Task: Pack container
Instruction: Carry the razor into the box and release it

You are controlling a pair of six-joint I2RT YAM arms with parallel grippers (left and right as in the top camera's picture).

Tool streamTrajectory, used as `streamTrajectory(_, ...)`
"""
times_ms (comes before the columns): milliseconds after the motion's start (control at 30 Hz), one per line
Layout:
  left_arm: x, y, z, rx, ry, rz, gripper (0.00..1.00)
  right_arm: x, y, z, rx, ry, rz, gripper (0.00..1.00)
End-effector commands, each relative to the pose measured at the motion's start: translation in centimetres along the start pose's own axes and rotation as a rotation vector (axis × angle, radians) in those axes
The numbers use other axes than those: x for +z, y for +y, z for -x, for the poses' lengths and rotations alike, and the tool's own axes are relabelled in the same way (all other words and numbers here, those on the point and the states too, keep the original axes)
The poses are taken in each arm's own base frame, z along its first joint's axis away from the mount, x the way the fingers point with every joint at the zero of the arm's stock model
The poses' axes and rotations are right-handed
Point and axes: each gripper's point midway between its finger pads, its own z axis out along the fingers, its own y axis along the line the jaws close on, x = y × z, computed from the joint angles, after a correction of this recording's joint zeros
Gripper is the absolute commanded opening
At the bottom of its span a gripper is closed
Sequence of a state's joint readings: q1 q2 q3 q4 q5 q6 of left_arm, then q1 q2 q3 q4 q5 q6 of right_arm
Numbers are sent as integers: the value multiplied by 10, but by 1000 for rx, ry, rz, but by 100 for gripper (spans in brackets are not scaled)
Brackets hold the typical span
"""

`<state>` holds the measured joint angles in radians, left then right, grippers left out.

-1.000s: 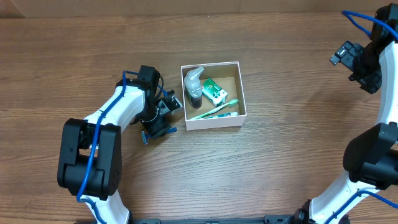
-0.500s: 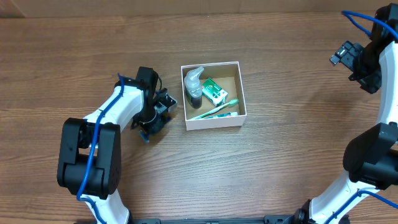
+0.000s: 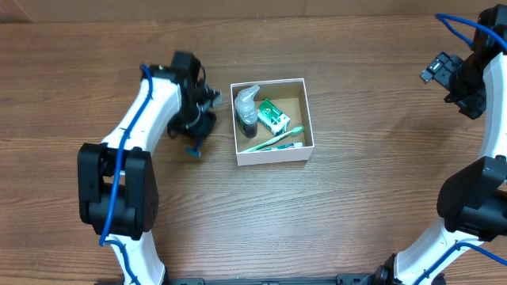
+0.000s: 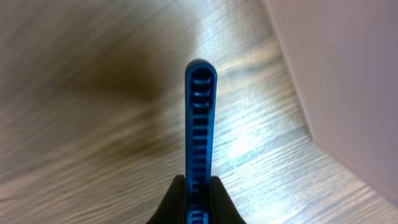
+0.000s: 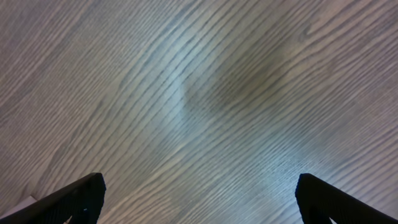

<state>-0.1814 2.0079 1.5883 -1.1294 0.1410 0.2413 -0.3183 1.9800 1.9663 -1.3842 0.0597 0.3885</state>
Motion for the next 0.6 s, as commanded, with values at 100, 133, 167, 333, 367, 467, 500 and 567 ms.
streamTrajectory(100,-92,10,45,-2,-162,95,4,-3,-1,2,2,-18,-10,100)
streamTrajectory(133,-111,6,49,2,-189,96,4,-3,-1,2,2,-18,-10,100)
streamTrajectory(167,-125,0,50,10,-208,81,4,-3,-1,2,2,-18,-10,100)
streamTrajectory(333,-168,-78,57,308,-278,19,4,-3,-1,2,2,-18,-10,100)
streamTrajectory(367,-167,-105,58,430,-278,17,4,-3,-1,2,2,-18,-10,100)
streamTrajectory(467,-159,-166,52,703,-265,13,4,-3,-1,2,3,-18,-10,100)
streamTrajectory(500,-156,-180,51,784,-260,45,4,-3,-1,2,2,-18,-10,100)
streamTrajectory(567,-146,-189,57,869,-245,154,14,-3,-1,2,2,-18,-10,100)
